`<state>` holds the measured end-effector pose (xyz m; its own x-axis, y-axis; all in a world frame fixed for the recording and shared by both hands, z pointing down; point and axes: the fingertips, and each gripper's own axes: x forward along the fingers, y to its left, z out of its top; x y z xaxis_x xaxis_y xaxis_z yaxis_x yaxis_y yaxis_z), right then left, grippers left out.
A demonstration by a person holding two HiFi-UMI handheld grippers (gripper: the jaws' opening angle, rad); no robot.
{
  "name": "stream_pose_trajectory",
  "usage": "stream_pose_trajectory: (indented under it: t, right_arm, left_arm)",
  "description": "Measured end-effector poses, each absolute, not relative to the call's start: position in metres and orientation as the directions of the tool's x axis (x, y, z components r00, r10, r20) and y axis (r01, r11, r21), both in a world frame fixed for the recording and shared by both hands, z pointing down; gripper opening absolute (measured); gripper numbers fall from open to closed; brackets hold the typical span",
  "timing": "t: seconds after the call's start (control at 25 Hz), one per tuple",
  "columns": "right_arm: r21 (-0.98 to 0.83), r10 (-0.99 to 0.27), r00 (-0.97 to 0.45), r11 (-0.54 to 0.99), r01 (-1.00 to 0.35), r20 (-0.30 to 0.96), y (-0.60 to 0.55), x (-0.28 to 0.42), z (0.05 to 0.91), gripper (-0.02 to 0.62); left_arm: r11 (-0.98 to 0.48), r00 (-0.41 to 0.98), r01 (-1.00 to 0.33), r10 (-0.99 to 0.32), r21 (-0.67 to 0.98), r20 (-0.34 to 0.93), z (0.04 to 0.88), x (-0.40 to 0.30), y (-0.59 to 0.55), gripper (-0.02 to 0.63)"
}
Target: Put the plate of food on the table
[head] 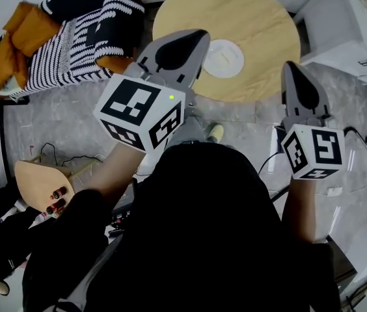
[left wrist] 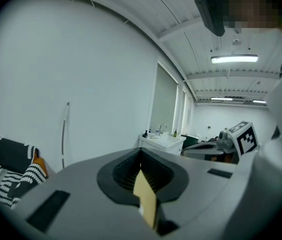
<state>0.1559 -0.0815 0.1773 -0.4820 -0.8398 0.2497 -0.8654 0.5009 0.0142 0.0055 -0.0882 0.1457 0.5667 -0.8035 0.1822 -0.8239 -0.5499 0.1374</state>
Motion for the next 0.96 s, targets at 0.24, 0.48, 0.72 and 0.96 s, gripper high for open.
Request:
stream_pose_trajectory:
  t: [0.24, 0.48, 0.72, 0.96]
  right_arm:
    - [0.001, -0.846, -0.485, 0.497, -0.868, 0.223, -0.072, 0.158, 0.174, 0.009]
    - [0.000, -0.842, -0.497, 0.508, -0.861, 0.210, -0.066, 0.151, 0.170, 0.009]
    - [0.001, -0.841, -0.495, 0.507, -0.862, 0.218, -0.066, 0.150, 0.171, 0.009]
    - [0.002, -0.837, -0.501, 0.514, -0.858, 0.221, -0.062, 0.156, 0.173, 0.009]
  left_arm:
    - [-0.548, 0.562, -0.827, -0.811, 0.125, 0.164, 0.139, 0.001, -0.073, 0.005]
    - [-0.553, 0.565, -0.825, -0.811, 0.115, 0.150, 0.132, 0.003, -0.068, 0.005]
    - [-0.555, 0.567, -0.823, -0.812, 0.119, 0.138, 0.130, 0.005, -0.067, 0.005]
    - [-0.558, 0.570, -0.822, -0.811, 0.117, 0.136, 0.130, 0.013, -0.062, 0.005]
